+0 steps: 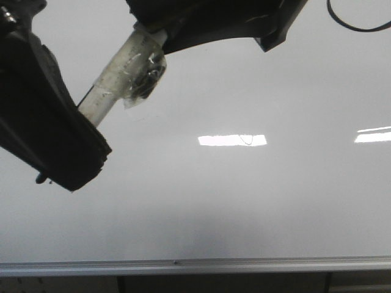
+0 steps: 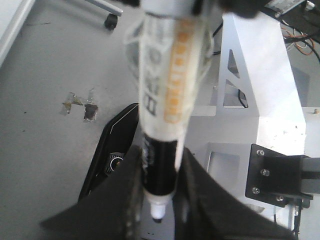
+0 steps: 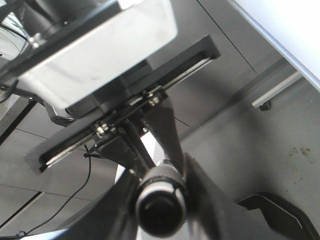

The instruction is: Write number 0 on whiteboard

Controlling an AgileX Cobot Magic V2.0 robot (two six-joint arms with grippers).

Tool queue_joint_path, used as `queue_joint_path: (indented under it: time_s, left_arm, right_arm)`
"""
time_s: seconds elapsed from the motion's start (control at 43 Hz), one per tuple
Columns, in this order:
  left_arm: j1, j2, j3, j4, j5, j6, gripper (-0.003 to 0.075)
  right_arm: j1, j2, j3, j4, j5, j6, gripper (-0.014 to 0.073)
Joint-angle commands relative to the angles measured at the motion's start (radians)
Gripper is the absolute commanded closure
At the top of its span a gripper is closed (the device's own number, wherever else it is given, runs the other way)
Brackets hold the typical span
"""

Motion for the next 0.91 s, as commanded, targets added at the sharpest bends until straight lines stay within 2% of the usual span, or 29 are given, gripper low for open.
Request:
queue_joint_path:
  time_s: [0.0, 0.07, 0.233, 0.303, 0.396, 0.489, 0.559, 0.605, 0.652, 0.768, 0.885]
  left_arm:
    - [-0.007, -0.029, -0.030, -0.063, 0.007, 0.001, 0.0739]
    - [-0.007, -0.029, -0.030, -0.063, 0.007, 0.001, 0.0739]
    - [-0.007, -0.029, -0.030, -0.063, 0.009, 0.012, 0.0735]
    - [-0.007, -0.029, -0.030, -0.063, 0.010, 0.024, 0.0689]
    - [-0.007, -0.029, -0.030, -0.074, 0.010, 0.024, 0.0536]
    - [-0.007, -0.029, -0.030, -0.093, 0.008, 0.024, 0.0293]
    - [-0.007, -0.029, -0.030, -0.106, -0.001, 0.024, 0.0148]
    - [-0.007, -0.029, -0.035, -0.110, -0.007, 0.024, 0.0064]
    - [-0.007, -0.029, -0.042, -0.110, -0.009, 0.024, 0.0020]
    - [-0.007, -0.029, -0.061, -0.098, -0.011, 0.024, 0.0045]
    - [-0.007, -0.029, -0.068, -0.090, -0.012, 0.024, 0.0062]
  right_arm:
    - [0.002, -0.021, -0.031, 0.068, 0.062, -0.019, 0.0575]
    - [0.002, -0.014, -0.031, 0.068, 0.065, -0.019, 0.0671]
    - [0.002, -0.011, -0.031, 0.068, 0.057, -0.019, 0.0663]
    - [0.001, -0.011, -0.031, 0.068, 0.057, -0.019, 0.0663]
    - [0.001, -0.011, -0.031, 0.067, 0.057, -0.019, 0.0663]
    - [0.001, -0.011, -0.031, 0.056, 0.057, -0.019, 0.0663]
    - [-0.005, -0.011, -0.031, 0.032, 0.058, -0.019, 0.0662]
    - [-0.012, -0.012, -0.031, 0.019, 0.064, -0.019, 0.0661]
    - [-0.023, -0.012, -0.031, 0.011, 0.074, -0.019, 0.0662]
    - [-0.084, -0.022, -0.031, -0.027, 0.117, -0.013, 0.0662]
    - [-0.179, -0.076, -0.031, -0.150, 0.111, 0.038, 0.0653]
